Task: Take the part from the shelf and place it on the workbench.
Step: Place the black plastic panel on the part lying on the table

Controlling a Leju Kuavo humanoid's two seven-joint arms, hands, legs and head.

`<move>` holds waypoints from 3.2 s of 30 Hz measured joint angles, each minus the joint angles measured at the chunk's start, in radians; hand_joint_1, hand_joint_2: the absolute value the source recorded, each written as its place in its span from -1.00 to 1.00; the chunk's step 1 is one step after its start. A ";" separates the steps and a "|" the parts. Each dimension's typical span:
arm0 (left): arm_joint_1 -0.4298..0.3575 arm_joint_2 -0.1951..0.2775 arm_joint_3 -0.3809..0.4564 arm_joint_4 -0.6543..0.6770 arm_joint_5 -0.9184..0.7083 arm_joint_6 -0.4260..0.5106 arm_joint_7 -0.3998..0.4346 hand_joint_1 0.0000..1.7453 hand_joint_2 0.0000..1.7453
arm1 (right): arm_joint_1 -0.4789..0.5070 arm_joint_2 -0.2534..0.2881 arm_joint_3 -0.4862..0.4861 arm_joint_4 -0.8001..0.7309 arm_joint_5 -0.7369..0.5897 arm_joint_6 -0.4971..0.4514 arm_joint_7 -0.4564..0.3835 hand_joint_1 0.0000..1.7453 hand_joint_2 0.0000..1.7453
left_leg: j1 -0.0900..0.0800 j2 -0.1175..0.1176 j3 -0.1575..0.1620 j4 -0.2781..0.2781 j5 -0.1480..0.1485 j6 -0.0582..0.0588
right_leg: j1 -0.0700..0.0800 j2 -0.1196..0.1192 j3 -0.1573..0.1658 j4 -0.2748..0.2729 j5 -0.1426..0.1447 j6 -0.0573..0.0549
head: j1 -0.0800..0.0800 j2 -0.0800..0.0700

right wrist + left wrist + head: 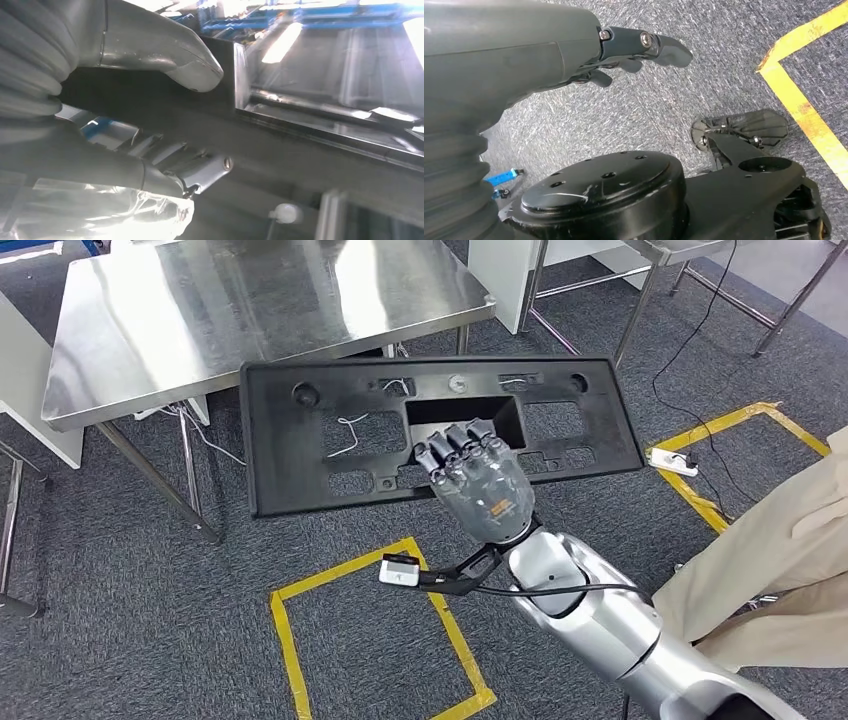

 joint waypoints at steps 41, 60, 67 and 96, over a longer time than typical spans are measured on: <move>0.014 -0.011 0.027 0.001 -0.001 -0.004 -0.063 -1.00 1.00 | 0.329 0.174 -0.527 -0.055 -0.761 0.172 -0.496 1.00 1.00 | 0.002 -0.024 0.066 -0.032 -0.027 -0.010 | 0.004 0.038 -0.101 0.098 0.029 0.020 | 0.012 0.000; 0.016 -0.009 0.034 0.000 -0.008 -0.022 -0.071 -1.00 1.00 | 0.304 0.183 -0.549 -0.038 -0.646 0.182 -0.478 1.00 1.00 | 0.002 -0.013 0.015 -0.010 -0.004 -0.029 | 0.002 0.043 0.000 -0.023 0.025 -0.007 | -0.001 0.000; 0.019 -0.018 0.037 0.000 -0.010 -0.022 -0.076 -1.00 1.00 | 0.165 0.138 -0.541 -0.009 -0.317 0.363 -0.277 1.00 1.00 | 0.007 -0.016 0.050 -0.040 -0.007 0.003 | 0.004 0.041 -0.158 0.252 -0.064 -0.001 | 0.008 0.000; 0.016 -0.010 0.059 -0.001 -0.036 -0.036 -0.082 -1.00 1.00 | -0.229 0.048 -0.502 0.336 -0.384 0.571 -0.241 1.00 1.00 | 0.009 -0.017 0.026 -0.031 0.007 0.000 | 0.008 0.042 -0.092 0.144 -0.037 0.001 | 0.005 0.000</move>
